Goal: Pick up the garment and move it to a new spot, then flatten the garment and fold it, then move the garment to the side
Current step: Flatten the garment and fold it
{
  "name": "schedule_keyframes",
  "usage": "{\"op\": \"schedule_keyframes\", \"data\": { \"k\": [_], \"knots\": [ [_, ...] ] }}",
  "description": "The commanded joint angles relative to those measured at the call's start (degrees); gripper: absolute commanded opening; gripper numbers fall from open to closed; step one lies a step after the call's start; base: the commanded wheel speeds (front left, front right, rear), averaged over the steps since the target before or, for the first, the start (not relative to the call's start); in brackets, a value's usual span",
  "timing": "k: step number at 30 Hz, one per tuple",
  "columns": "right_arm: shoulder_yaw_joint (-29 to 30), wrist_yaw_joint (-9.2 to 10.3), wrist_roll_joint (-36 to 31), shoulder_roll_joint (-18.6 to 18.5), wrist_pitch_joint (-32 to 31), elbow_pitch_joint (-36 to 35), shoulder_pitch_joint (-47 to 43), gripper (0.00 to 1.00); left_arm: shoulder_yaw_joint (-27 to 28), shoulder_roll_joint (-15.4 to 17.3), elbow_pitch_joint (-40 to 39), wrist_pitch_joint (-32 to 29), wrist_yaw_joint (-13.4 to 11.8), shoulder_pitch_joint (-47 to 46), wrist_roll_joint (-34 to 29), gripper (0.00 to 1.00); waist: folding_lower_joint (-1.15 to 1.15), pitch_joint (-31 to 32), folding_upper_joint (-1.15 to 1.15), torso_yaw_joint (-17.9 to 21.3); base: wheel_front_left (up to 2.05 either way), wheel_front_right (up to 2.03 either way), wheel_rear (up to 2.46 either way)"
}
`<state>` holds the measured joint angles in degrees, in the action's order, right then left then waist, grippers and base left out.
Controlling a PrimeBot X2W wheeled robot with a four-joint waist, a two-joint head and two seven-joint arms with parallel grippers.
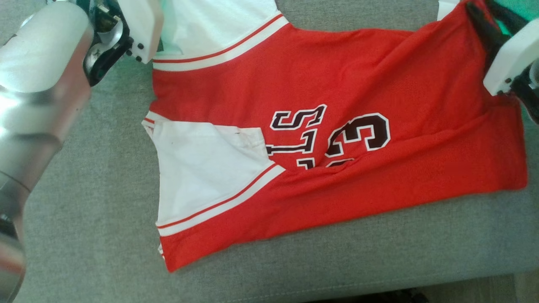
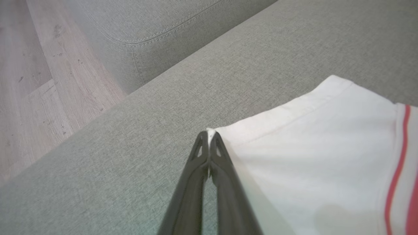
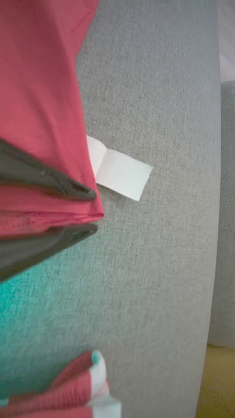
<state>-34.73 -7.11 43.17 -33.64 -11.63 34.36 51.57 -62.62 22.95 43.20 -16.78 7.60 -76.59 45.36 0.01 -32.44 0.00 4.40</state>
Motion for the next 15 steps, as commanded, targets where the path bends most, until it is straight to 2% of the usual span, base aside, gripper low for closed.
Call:
{"op": "schedule_keyframes", "data": {
  "k": [1, 5, 8, 11, 15],
  "knots": [
    [-1.2, -0.37, 1.0, -2.0, -0.3, -0.7, 0.0, 0.0, 1.4, 1.8, -1.1, 0.8, -0.1, -4.0, 0.6, 0.0, -0.01, 0.0, 0.0, -0.1, 0.0, 0.0, 0.0],
    [-2.1, -0.37, 2.5, -2.6, -0.1, -0.4, 0.6, 0.0, 1.3, 1.9, -0.8, 2.7, -0.1, -4.3, 0.6, 0.0, -0.01, 0.1, 0.0, -0.3, 0.0, 0.0, 0.0],
    [-1.7, -0.37, 3.3, -3.2, 2.3, 0.0, 1.7, 0.0, 1.1, 2.2, -0.6, 5.4, -0.1, -4.8, 0.2, 0.0, -0.01, 0.1, 0.0, -0.5, 0.0, 0.0, 0.0],
    [-0.7, -0.37, 3.7, -3.5, 5.8, 0.8, 2.7, 0.0, 1.4, 2.8, 0.0, 9.5, -0.2, -5.9, -1.2, 0.0, -0.01, 0.3, 0.0, -0.8, 0.0, 0.0, 0.0],
    [0.7, -0.37, 4.3, -4.1, 9.2, 1.6, 3.1, 0.0, 2.4, 2.4, 0.2, 16.5, -1.7, -7.6, -3.1, 0.0, -0.01, 1.0, 0.0, -1.5, 0.0, 0.0, 0.0]
  ]
}}
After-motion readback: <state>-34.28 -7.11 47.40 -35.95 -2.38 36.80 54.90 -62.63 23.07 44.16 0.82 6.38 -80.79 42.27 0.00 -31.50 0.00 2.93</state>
